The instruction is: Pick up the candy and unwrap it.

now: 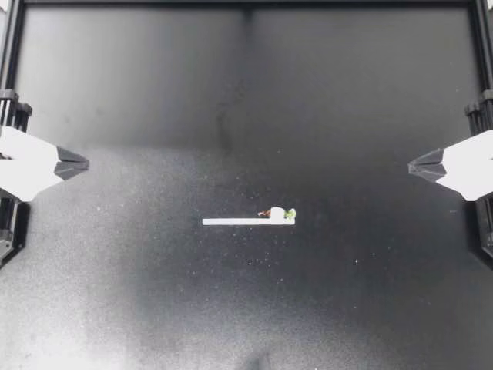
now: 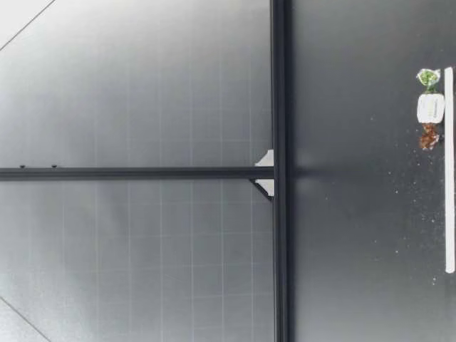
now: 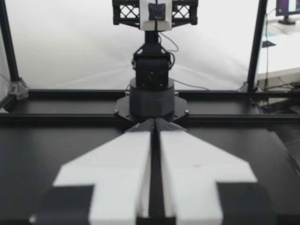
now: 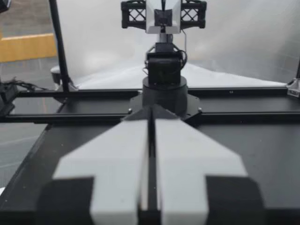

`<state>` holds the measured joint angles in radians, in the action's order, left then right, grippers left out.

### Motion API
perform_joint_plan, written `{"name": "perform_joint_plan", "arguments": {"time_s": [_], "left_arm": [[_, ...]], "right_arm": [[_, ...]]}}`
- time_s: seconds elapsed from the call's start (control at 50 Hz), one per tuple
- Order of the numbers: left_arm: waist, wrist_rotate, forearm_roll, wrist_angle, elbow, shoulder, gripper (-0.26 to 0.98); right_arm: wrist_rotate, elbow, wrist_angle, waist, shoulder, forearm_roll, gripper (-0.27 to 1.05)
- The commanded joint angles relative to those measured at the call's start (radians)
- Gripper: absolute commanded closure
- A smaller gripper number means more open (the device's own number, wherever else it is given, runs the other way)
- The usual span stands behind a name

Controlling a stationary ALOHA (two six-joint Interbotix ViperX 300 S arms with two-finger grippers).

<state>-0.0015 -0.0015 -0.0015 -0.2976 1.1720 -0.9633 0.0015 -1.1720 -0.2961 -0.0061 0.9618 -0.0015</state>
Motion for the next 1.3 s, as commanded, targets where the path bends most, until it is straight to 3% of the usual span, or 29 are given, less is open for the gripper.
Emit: {"name": "perform_joint_plan", "arguments": {"time_s": [0.0, 0.26, 0.5, 0.88, 1.28], "left_arm": [[-0.011, 0.015, 0.0, -0.018, 0.002, 0.014, 0.78], [-0.011, 0.034, 0.0, -0.107, 0.029, 0.017, 0.79], [-0.011, 0.032, 0.0, -0.135, 0.051, 0.025, 0.79], [-0.011, 0.032, 0.0, -0.135, 0.051, 0.038, 0.79], [-0.011, 0.032, 0.0, -0.135, 0.058, 0.04, 0.79]], "right_arm": [[-0.002, 0.017, -0.009, -0.006, -0.009, -0.002, 0.9], [0.006, 0.078, 0.002, -0.017, -0.212, 0.003, 0.9], [0.012, 0.189, 0.229, -0.049, -0.449, 0.003, 0.82], [0.015, 0.267, 0.33, -0.052, -0.729, 0.003, 0.24], [0.061, 0.414, 0.509, -0.074, -0.985, -0.002, 0.23]]}}
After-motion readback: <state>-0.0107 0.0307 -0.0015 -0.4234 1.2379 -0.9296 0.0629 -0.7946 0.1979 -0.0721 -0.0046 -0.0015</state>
